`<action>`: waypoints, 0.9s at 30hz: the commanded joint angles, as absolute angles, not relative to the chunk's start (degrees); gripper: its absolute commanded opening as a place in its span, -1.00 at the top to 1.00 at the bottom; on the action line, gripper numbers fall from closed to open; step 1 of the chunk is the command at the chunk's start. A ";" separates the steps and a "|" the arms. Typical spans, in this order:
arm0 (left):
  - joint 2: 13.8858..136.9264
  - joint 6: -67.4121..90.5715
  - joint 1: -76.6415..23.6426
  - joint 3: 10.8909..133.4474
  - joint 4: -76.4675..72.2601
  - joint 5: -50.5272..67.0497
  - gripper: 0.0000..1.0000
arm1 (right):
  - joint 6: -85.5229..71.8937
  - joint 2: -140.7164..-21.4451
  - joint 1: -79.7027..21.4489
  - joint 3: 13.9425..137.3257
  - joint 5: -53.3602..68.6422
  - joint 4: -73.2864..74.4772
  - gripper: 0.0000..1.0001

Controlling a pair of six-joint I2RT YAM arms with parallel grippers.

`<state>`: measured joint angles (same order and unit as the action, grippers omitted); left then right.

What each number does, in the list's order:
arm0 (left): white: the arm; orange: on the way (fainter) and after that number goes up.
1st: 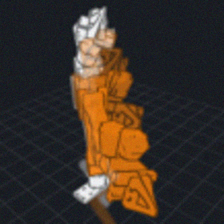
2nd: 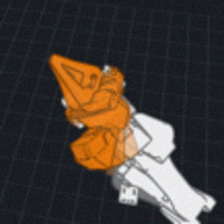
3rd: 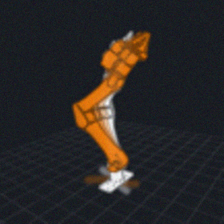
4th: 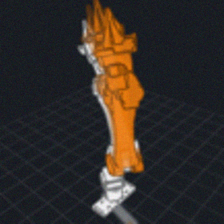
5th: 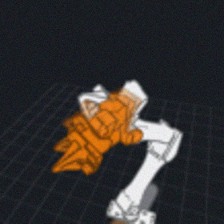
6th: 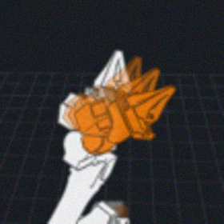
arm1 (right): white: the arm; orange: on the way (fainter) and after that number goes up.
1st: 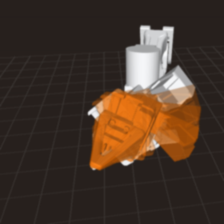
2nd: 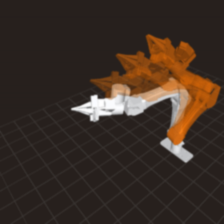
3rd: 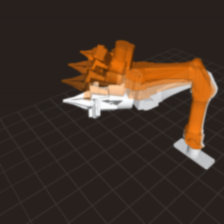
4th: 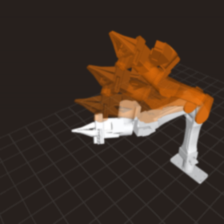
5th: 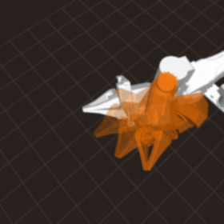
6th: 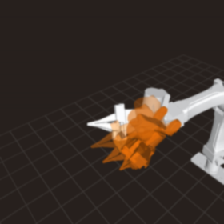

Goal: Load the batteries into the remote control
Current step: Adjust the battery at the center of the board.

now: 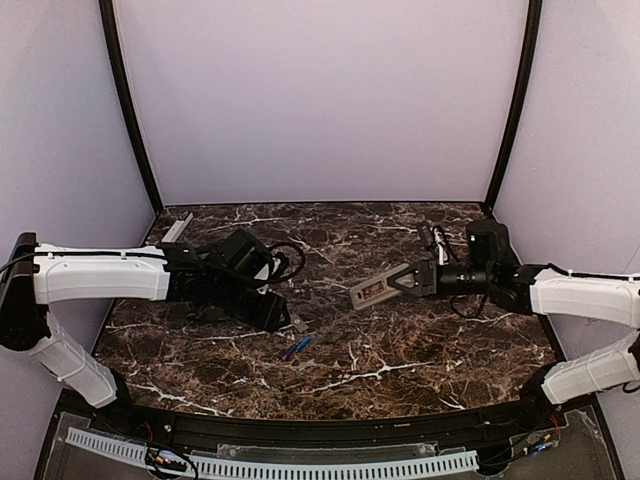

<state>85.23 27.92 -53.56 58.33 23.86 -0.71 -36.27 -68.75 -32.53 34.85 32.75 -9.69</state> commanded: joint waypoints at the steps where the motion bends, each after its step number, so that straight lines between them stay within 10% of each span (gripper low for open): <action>1: 85.43 25.66 -55.36 56.66 32.44 -0.34 0.07 | -36.71 -69.27 -32.17 32.33 41.61 -16.74 1.00; 27: 99.78 18.47 -56.93 63.41 33.19 1.73 0.20 | -32.96 -70.74 -32.03 32.00 46.43 -13.27 1.00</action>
